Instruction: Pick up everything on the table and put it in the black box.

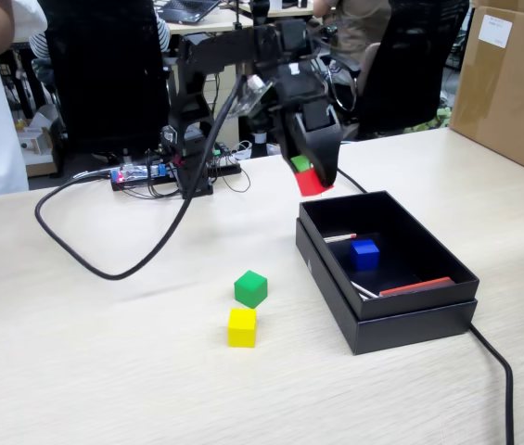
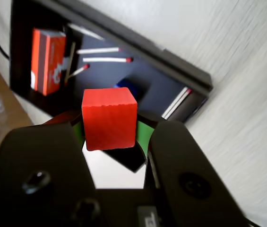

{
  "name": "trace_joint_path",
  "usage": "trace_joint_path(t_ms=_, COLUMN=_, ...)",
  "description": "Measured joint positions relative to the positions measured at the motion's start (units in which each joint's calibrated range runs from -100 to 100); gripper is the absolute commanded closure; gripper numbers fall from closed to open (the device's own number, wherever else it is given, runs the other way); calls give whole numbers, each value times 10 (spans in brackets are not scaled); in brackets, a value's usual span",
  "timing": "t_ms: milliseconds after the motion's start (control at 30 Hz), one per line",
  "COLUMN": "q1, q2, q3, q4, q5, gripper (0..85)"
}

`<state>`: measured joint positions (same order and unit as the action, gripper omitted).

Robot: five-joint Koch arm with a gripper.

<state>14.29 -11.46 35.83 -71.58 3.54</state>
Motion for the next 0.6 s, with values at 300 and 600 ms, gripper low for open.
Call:
trace_joint_path(t_ms=300, q1=22, q2=258, q3=112, q4=-1, q5=7, gripper=714)
trace_joint_path(t_ms=600, q1=33, q2=328, q3=139, q4=-1, q5=16, gripper=583)
